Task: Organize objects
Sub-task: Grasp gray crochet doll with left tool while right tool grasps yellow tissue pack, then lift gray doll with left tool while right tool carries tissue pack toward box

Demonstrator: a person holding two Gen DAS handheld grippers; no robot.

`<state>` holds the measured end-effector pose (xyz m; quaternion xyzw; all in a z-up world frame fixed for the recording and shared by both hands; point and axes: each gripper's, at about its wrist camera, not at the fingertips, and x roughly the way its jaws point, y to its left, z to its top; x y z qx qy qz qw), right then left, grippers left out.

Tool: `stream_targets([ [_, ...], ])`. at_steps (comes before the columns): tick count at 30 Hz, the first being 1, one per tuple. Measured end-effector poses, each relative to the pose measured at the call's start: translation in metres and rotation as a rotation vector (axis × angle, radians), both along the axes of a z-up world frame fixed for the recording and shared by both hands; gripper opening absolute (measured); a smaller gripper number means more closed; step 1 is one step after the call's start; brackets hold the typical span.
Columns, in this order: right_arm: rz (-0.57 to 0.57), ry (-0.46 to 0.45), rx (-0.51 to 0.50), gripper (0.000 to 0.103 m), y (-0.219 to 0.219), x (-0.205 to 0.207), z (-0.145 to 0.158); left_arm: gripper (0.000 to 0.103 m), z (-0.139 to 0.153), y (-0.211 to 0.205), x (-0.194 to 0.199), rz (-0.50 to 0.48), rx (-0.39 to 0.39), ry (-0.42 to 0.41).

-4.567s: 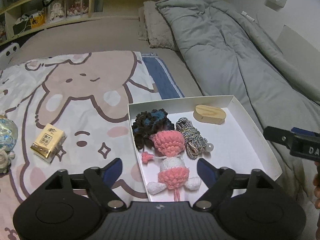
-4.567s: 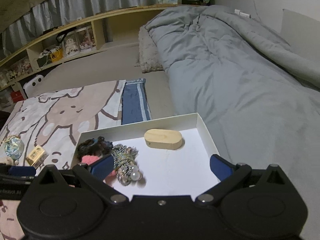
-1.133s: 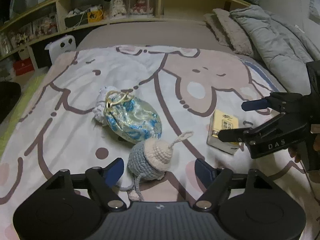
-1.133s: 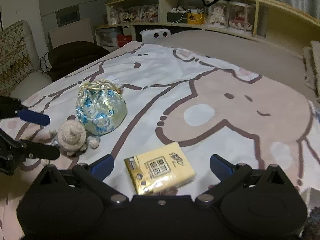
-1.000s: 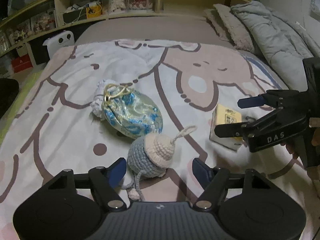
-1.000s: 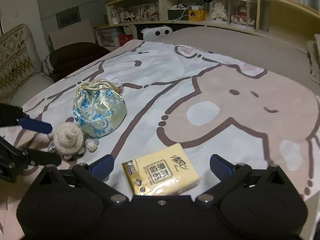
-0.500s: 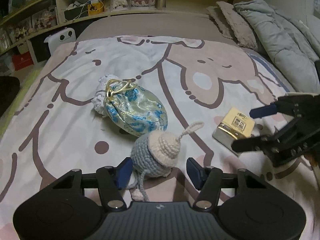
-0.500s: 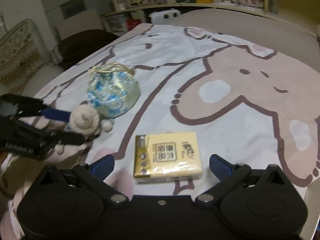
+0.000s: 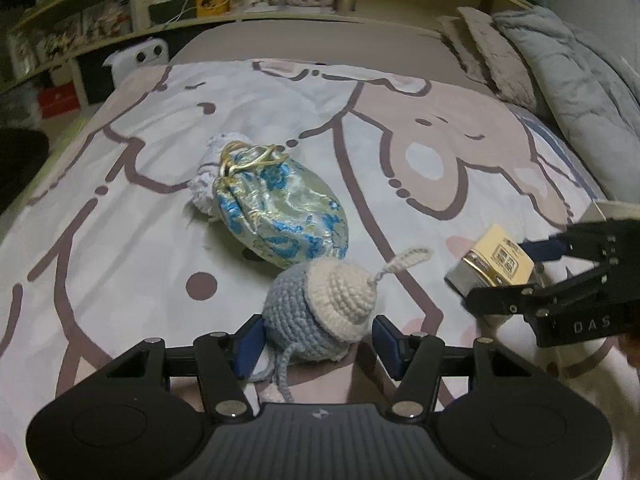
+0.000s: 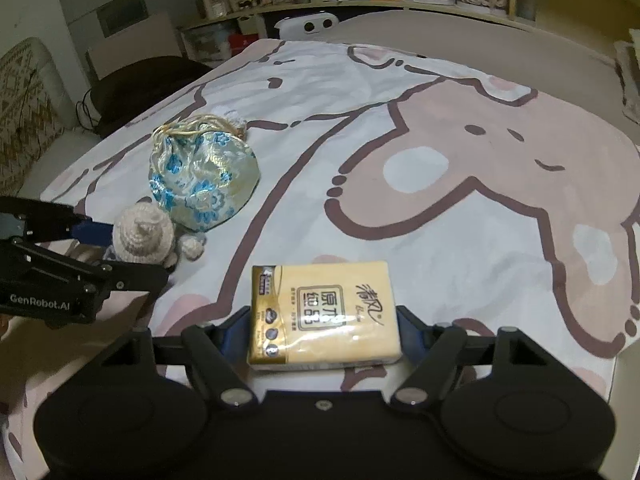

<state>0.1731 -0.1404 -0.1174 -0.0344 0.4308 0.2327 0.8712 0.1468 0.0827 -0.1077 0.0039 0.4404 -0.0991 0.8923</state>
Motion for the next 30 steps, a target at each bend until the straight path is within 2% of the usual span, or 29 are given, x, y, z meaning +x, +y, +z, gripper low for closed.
stream_targets([
  [5,-0.031,0.007,0.029,0.075,-0.002,0.001,0.000,0.052,0.000,0.008,0.002,0.050,-0.054,0.020],
  [12,-0.088,0.006,0.037,0.074,-0.006,-0.003,0.004,0.050,0.010,0.007,0.000,0.078,-0.057,-0.002],
  [21,-0.184,-0.069,0.039,0.074,-0.021,-0.016,0.040,0.050,0.047,0.002,-0.014,0.113,-0.096,-0.107],
  [30,-0.281,-0.103,0.021,0.074,-0.039,-0.041,0.072,0.050,0.068,-0.014,-0.036,0.068,-0.106,-0.149],
])
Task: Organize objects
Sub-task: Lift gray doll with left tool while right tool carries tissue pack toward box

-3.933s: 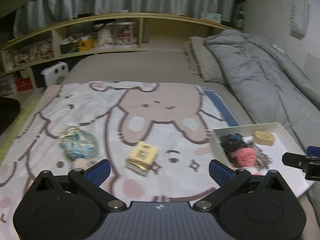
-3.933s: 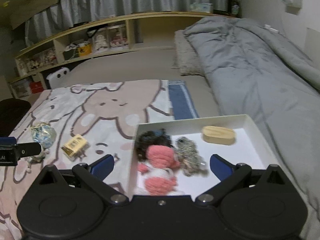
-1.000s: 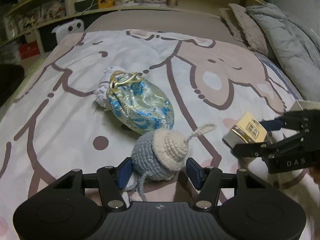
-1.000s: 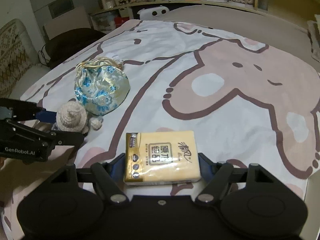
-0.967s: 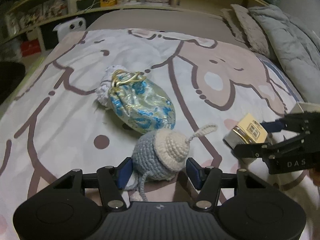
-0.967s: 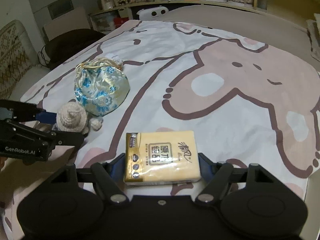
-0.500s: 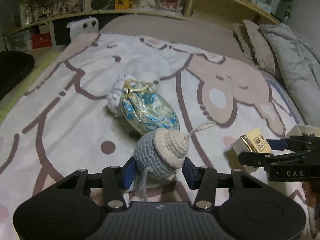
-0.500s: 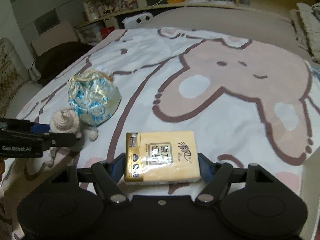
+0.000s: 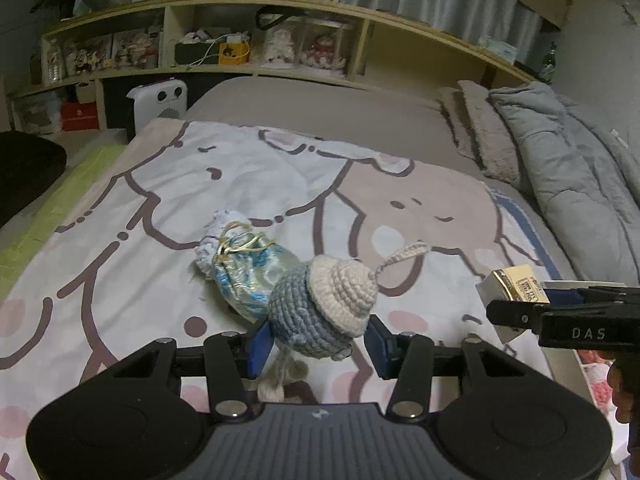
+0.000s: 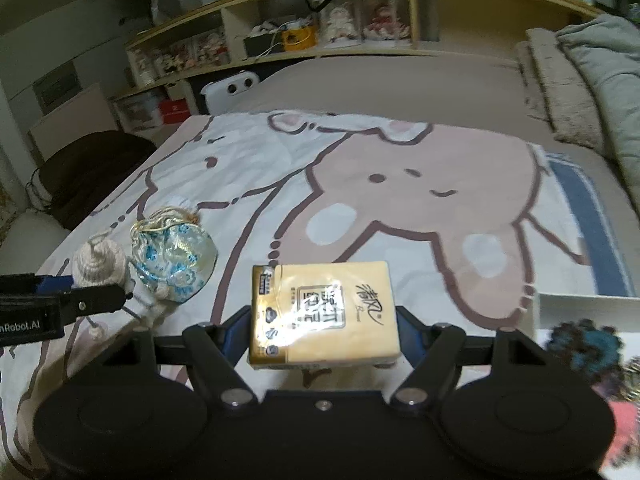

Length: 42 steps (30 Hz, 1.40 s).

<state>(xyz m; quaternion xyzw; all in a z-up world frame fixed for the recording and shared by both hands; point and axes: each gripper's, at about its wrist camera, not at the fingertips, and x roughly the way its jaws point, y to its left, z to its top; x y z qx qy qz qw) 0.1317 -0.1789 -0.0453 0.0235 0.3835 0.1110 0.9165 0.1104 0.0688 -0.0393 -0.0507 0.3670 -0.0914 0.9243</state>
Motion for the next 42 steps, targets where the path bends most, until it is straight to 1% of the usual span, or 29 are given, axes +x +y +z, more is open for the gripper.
stream_targets([
  [5,-0.057,-0.010,-0.003,0.074,-0.013,-0.018,0.012,0.050,0.007,-0.005,-0.012,-0.019,0.008,-0.011],
  [8,-0.082,-0.016,-0.030,0.074,-0.016,-0.028,0.017,0.050,0.010,-0.006,-0.018,-0.024,0.005,-0.011],
  [14,-0.100,-0.048,-0.066,0.074,-0.022,-0.051,0.026,0.050,0.017,-0.011,-0.028,-0.041,0.008,-0.024],
  [22,-0.130,-0.079,-0.055,0.074,-0.035,-0.075,0.037,0.050,0.031,-0.026,-0.042,-0.073,0.009,-0.066],
  [27,-0.146,-0.102,-0.067,0.074,-0.050,-0.088,0.046,0.050,0.038,-0.037,-0.046,-0.090,0.002,-0.081],
  [30,-0.154,-0.117,-0.096,0.074,-0.062,-0.093,0.052,0.050,0.041,-0.043,-0.046,-0.103,-0.017,-0.088],
  [37,-0.217,-0.129,-0.119,0.074,-0.104,-0.102,0.062,0.050,0.050,-0.077,-0.043,-0.165,-0.034,-0.107],
  [42,-0.289,-0.132,-0.119,0.074,-0.138,-0.107,0.063,0.050,0.054,-0.117,-0.040,-0.234,-0.041,-0.122],
])
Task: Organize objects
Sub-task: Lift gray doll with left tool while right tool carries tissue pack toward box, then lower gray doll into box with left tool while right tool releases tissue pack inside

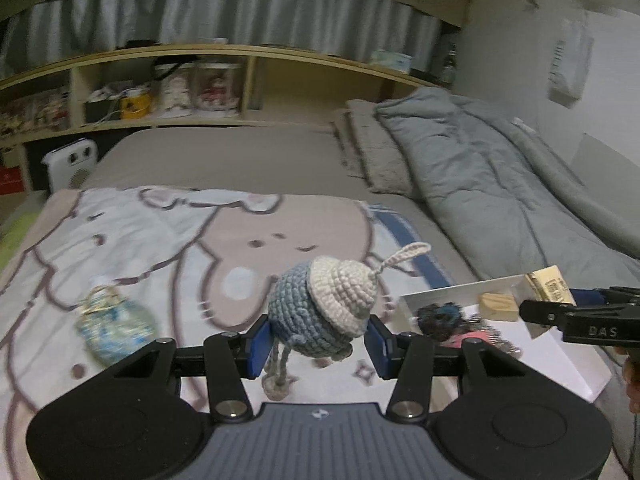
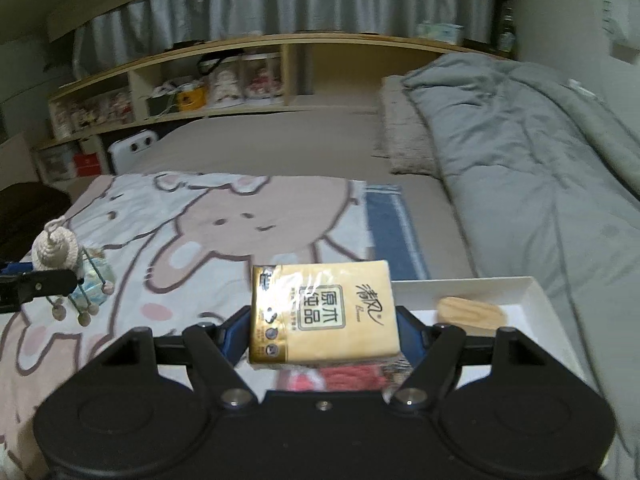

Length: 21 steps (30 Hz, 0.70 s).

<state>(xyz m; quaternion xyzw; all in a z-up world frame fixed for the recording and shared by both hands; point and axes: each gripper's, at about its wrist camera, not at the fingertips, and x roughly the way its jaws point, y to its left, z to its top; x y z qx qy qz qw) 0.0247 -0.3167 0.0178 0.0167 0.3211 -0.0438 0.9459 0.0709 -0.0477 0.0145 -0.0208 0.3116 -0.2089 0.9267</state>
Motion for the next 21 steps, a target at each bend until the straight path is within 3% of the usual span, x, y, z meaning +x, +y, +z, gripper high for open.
stream_targets([
  [13,-0.206,0.013,0.041,0.074,-0.087,0.000,-0.017,0.050,-0.016,-0.129,-0.006,-0.249,-0.055,0.046],
  [21,-0.307,0.043,0.060,0.074,-0.129,0.005,-0.033,0.050,-0.043,-0.205,-0.012,-0.406,-0.050,0.103],
])
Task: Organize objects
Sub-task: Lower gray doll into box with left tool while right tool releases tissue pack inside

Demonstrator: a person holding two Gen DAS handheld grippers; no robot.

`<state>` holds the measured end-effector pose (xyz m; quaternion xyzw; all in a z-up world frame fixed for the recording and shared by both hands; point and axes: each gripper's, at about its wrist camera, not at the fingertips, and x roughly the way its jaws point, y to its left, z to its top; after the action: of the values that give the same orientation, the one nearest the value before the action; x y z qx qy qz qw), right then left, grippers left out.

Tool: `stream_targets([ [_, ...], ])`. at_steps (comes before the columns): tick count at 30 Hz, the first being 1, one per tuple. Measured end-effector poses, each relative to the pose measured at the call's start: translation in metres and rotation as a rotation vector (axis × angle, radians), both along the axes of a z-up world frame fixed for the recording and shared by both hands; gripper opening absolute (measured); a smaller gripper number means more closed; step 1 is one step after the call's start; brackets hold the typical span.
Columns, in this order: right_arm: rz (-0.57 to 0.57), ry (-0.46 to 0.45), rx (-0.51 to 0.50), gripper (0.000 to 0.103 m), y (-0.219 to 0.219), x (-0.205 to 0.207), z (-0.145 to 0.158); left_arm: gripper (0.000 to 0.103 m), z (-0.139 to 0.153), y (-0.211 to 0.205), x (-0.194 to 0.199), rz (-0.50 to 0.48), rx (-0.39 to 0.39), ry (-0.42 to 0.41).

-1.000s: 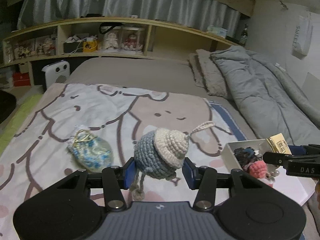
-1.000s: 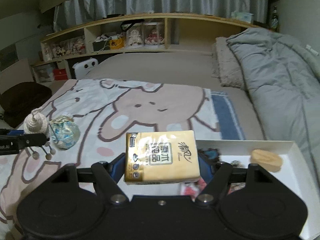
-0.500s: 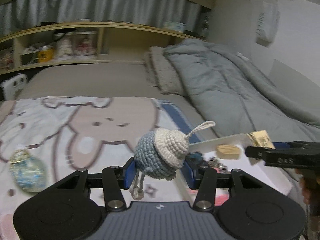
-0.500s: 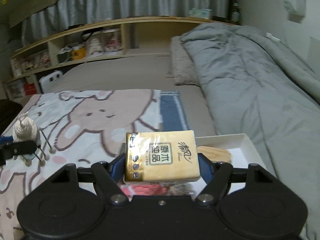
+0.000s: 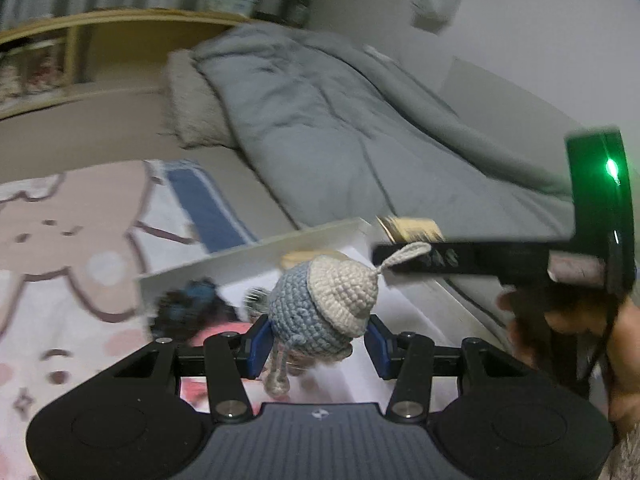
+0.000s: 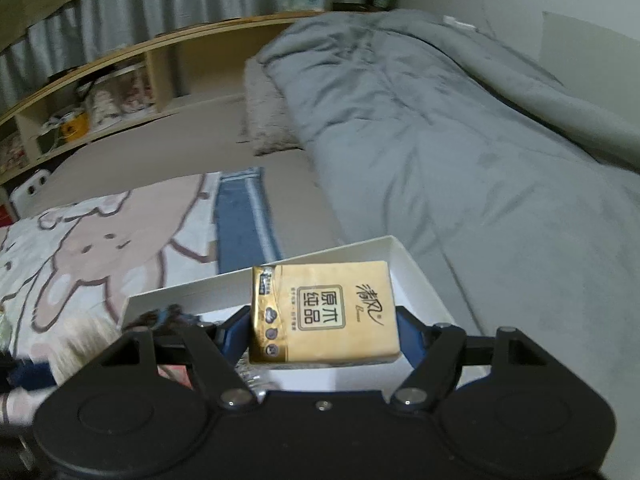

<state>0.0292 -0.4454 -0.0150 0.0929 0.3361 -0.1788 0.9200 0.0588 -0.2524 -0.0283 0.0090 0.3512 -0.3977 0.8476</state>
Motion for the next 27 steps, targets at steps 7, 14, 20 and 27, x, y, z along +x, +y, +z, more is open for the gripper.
stream_targets([
  [7,-0.047,-0.003,0.024,0.074,-0.029,0.007,-0.009,0.050,-0.037,-0.051,-0.001,-0.138,0.057,0.053],
  [14,-0.044,0.051,0.062,0.075,-0.046,0.020,-0.034,0.050,-0.070,-0.088,0.012,-0.213,0.060,0.118],
  [20,-0.021,0.056,0.086,0.075,-0.051,0.030,-0.053,0.051,-0.086,-0.103,0.019,-0.228,0.071,0.138],
  [27,-0.066,0.064,0.101,0.086,-0.061,0.030,-0.060,0.050,-0.090,-0.103,0.028,-0.171,0.139,0.147],
])
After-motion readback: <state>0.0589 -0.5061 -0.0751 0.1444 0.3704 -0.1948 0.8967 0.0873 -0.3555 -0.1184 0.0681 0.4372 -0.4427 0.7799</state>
